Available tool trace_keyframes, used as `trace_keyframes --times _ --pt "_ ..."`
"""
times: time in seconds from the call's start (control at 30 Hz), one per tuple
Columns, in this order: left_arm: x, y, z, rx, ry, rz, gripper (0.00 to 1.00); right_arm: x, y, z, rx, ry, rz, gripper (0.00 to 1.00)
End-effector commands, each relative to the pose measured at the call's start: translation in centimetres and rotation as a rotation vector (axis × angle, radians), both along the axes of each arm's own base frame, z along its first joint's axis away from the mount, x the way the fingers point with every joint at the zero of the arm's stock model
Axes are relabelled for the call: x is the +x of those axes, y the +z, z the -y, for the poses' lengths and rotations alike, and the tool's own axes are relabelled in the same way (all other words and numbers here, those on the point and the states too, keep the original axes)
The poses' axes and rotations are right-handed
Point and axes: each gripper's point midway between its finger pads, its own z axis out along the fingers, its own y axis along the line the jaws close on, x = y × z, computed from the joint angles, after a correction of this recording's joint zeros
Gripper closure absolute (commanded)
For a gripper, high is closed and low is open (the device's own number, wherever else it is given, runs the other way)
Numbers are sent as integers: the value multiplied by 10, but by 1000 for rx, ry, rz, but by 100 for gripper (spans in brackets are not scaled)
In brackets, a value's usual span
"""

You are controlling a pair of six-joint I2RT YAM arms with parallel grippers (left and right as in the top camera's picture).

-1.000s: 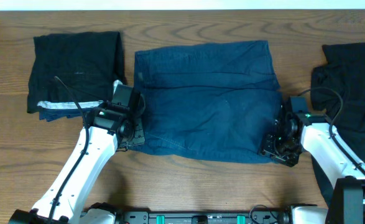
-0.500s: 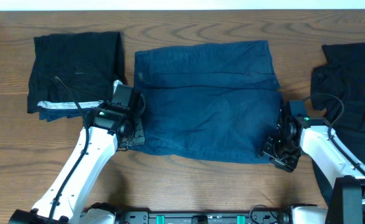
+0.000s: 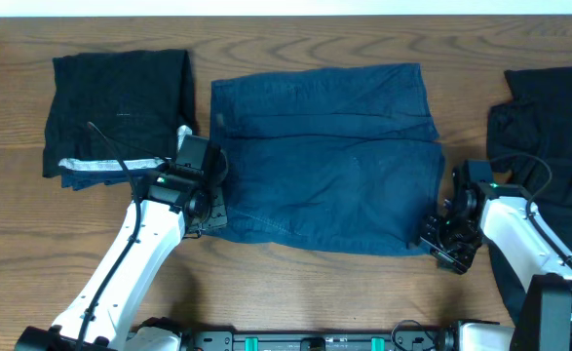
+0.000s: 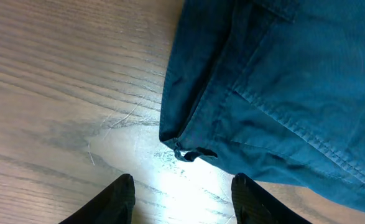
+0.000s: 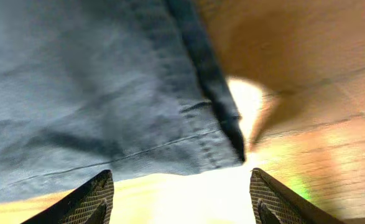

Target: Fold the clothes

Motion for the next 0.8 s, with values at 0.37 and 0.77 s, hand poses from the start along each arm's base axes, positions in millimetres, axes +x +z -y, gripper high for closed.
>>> trace_keyframes --times 0.37,0.77 --pt "-3 -5 -3 10 7 -19 48 6 18 16 -11 -34 -2 31" --pt "-3 -5 -3 10 7 -19 48 13 -1 15 -45 -91 41 34"
